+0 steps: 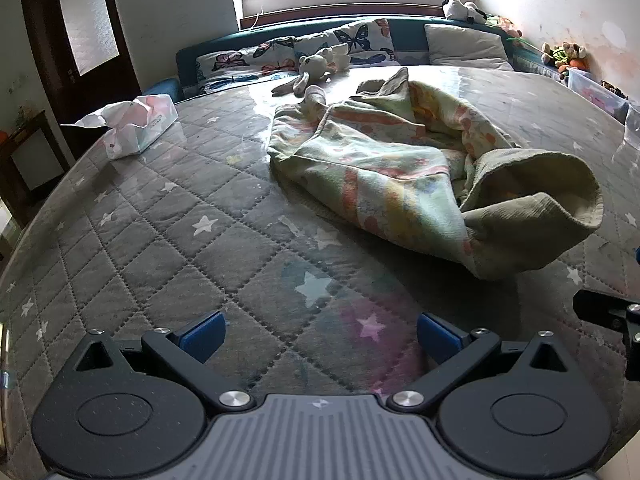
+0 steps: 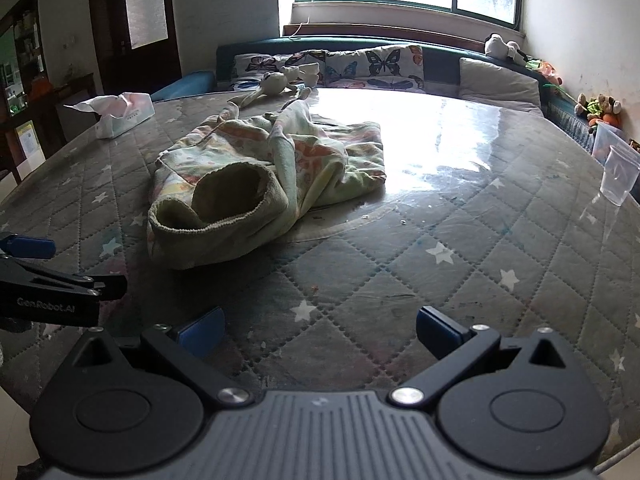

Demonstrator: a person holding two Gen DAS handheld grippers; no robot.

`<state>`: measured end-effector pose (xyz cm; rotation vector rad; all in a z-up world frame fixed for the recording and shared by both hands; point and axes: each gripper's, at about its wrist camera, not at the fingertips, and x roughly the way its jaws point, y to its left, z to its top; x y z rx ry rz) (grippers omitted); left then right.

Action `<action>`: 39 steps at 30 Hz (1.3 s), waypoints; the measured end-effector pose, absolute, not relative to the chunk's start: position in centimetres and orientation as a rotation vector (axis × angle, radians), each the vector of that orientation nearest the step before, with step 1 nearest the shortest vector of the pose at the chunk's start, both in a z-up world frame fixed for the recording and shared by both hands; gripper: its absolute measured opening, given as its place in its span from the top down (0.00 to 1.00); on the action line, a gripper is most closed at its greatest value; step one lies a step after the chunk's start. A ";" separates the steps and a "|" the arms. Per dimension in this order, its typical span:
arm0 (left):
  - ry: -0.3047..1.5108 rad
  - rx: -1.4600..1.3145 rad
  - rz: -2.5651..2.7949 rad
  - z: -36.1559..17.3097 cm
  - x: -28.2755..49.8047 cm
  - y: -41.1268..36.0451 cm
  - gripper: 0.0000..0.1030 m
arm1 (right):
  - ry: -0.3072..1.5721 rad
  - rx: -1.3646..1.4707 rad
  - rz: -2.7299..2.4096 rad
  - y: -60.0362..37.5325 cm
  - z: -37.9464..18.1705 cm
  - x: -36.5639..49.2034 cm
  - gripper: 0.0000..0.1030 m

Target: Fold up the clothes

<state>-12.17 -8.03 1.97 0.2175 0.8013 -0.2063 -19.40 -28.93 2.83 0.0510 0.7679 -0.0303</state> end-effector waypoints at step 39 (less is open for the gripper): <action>0.699 0.155 -0.163 6.6 -8.4 -6.0 0.00 | 0.677 0.063 0.026 -31.9 7.6 -17.1 0.01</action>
